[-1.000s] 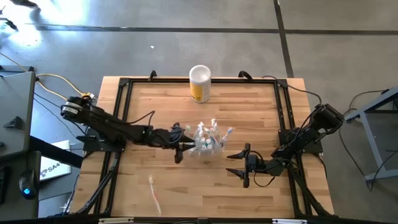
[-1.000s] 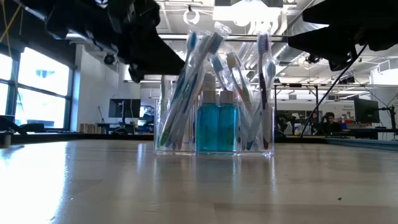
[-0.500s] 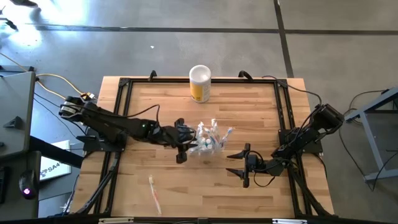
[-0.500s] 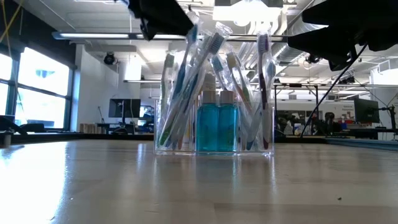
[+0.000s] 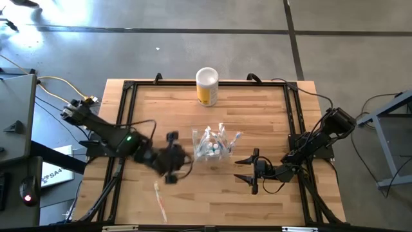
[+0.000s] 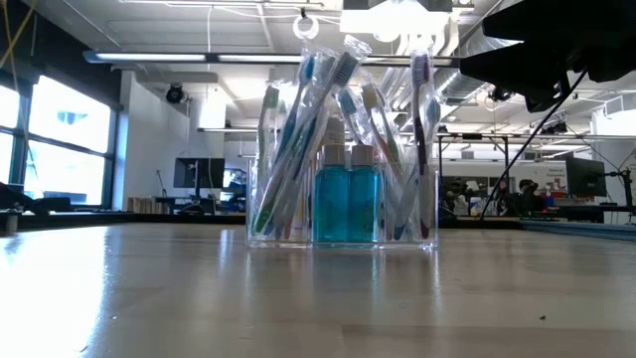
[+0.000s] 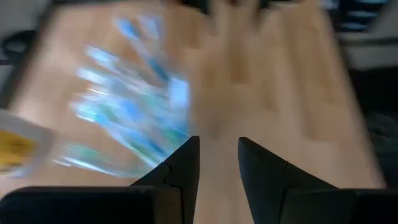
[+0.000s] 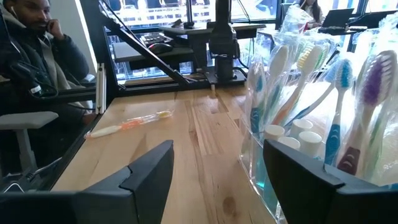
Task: Pick & Place toothbrushing station
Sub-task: Put the orange toothbrush into the left part of the transparent organizer
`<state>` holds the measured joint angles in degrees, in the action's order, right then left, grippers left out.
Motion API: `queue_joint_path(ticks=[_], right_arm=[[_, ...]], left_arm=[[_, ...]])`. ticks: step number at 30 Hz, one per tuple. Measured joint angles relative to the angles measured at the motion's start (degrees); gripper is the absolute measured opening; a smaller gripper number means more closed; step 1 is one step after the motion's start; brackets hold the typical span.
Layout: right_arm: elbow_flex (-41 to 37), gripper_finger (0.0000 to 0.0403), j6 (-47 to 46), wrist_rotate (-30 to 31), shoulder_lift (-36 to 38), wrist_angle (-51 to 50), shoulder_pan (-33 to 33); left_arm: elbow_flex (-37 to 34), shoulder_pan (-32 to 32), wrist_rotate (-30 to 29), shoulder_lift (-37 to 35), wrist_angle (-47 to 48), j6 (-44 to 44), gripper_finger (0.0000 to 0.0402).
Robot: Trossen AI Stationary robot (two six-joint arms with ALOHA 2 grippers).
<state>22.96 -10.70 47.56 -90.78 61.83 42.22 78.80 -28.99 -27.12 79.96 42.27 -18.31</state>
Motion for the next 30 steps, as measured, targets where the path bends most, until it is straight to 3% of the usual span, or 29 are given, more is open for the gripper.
queue_joint_path(ticks=[6, 10, 17, 23, 30], right_arm=[[0.0, 0.0240, 0.0, 0.0, 0.0, 0.0, 0.0], [0.0, 0.0240, 0.0, 0.0, 0.0, 0.0, -0.3], [0.0, 0.0240, 0.0, -2.2, 0.0, 0.0, -1.9], [0.0, 0.0240, 0.0, -4.2, 0.0, 0.0, -2.3], [0.0, 0.0240, 0.0, -4.7, 0.0, 0.0, -2.3]], left_arm=[[-0.2, -8.7, 14.6, 1.7, 4.2, -13.7, 0.0103], [-1.2, -12.8, 16.4, 4.9, 6.3, -29.4, 0.0103], [-1.3, -14.6, 25.4, 11.6, 11.8, -67.4, 0.0103], [-1.4, -14.5, 28.5, 17.2, 18.5, -86.2, 0.0103], [-1.4, -14.6, 31.6, 20.7, 17.4, -92.2, 0.0103]])
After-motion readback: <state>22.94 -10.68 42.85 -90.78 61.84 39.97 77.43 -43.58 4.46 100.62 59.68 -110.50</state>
